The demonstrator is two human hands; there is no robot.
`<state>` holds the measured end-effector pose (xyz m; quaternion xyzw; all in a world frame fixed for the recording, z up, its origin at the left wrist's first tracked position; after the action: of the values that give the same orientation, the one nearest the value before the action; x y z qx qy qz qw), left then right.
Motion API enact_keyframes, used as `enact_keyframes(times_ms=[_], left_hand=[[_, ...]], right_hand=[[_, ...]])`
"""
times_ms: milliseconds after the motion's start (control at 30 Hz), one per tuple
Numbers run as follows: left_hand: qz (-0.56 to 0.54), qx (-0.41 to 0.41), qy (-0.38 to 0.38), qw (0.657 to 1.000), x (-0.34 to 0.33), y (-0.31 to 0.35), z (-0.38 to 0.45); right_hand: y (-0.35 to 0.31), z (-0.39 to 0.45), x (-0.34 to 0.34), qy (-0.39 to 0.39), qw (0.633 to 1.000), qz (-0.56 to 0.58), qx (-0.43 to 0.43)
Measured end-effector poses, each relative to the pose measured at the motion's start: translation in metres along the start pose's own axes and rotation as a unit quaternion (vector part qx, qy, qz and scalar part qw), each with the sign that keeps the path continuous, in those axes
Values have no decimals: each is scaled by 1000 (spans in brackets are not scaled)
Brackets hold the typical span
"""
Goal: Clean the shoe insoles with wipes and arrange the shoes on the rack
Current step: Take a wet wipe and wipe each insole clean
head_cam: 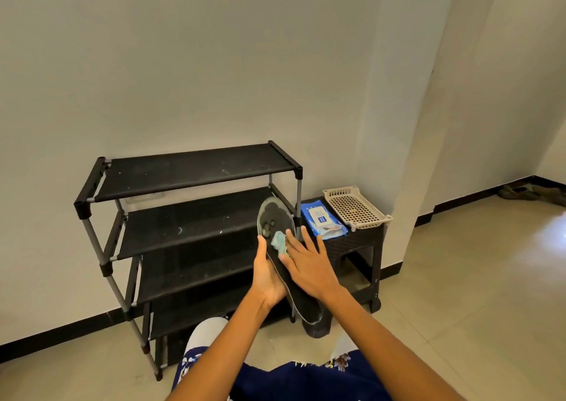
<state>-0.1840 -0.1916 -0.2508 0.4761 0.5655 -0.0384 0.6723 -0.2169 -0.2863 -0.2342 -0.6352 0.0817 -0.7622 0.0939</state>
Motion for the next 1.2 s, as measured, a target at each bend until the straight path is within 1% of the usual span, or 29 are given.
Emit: enact_keyframes(times_ms=[67, 133, 167, 233, 267, 333, 400, 433, 500, 567, 633, 667, 700, 767, 800, 867, 900, 933, 967, 1000, 1033, 1067, 1133, 1167, 1200], left_hand=[[-1, -20, 4, 1000, 1, 13, 5], [-25, -10, 2, 1000, 11, 23, 11], [-34, -5, 5, 999, 16, 24, 13], [-43, 4, 7, 999, 21, 20, 14], [-40, 5, 11, 999, 18, 17, 13], [-18, 0, 12, 1000, 11, 10, 9], [-2, -5, -2, 1000, 1, 7, 7], [-4, -10, -1, 1000, -3, 8, 7], [-14, -18, 11, 1000, -2, 15, 9], [-23, -13, 5, 1000, 6, 23, 11], [-29, -1, 7, 1000, 10, 26, 11], [-29, -1, 15, 999, 11, 24, 10], [-27, -1, 15, 1000, 10, 22, 9], [-24, -8, 15, 1000, 4, 15, 5], [-26, -13, 21, 999, 5, 14, 6], [-41, -23, 30, 998, 8, 19, 9], [-43, -35, 31, 998, 14, 23, 10], [-42, -36, 24, 998, 18, 27, 10], [-46, -22, 23, 998, 23, 28, 9], [-49, -8, 25, 998, 23, 27, 7], [-44, -4, 27, 999, 24, 25, 6], [-35, -9, 24, 999, 22, 22, 5], [-10, -22, 22, 999, 13, 17, 1], [-7, -24, 26, 999, 11, 16, 2], [-13, -28, 42, 999, 9, 19, 1]], right_hand=[[-15, -6, -1, 14, 998, 28, 56], [-22, -20, -3, 4, 990, 33, 137], [-21, -25, -4, 8, 985, 7, 171], [-13, -20, 2, 53, 976, -36, 207], [-9, -13, 8, 65, 980, -24, 189], [-4, 5, 21, 74, 992, 40, 98], [-2, 16, 31, 116, 984, 134, -3], [-6, 18, 32, 134, 978, 158, -29], [-26, 11, 27, 130, 977, 168, -20], [-46, -8, 21, 113, 980, 159, 28], [-42, -14, 17, 147, 986, 61, 58], [-34, -9, 19, 162, 986, 19, 44], [-24, -2, 21, 162, 987, 4, 7], [-17, 10, 28, 157, 986, 15, -63], [-23, 12, 28, 170, 983, 11, -73], [-43, 9, 21, 171, 984, 42, -27], [-52, 2, 14, 150, 986, 75, -3], [-56, -5, 7, 134, 987, 83, 27], [-53, -10, 5, 127, 988, 67, 52], [-45, -9, 4, 138, 988, 27, 64], [-37, -6, 7, 151, 987, -8, 57], [-30, -1, 12, 157, 987, -17, 22], [-25, 11, 19, 170, 984, 9, -56], [-30, 14, 20, 175, 982, 26, -67], [-39, 14, 19, 174, 982, 42, -52]])
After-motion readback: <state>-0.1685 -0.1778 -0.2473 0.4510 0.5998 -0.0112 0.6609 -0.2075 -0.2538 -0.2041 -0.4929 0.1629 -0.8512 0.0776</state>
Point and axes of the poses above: each hand's wrist, its own z-axis towards the middle knuckle, its own x-axis out of the back of the hand, y = z × x, the point moved 2 cm from there along z, towards the middle knuckle, and after that the axes turned 6 degrees about -y, right-handed, at the moved point
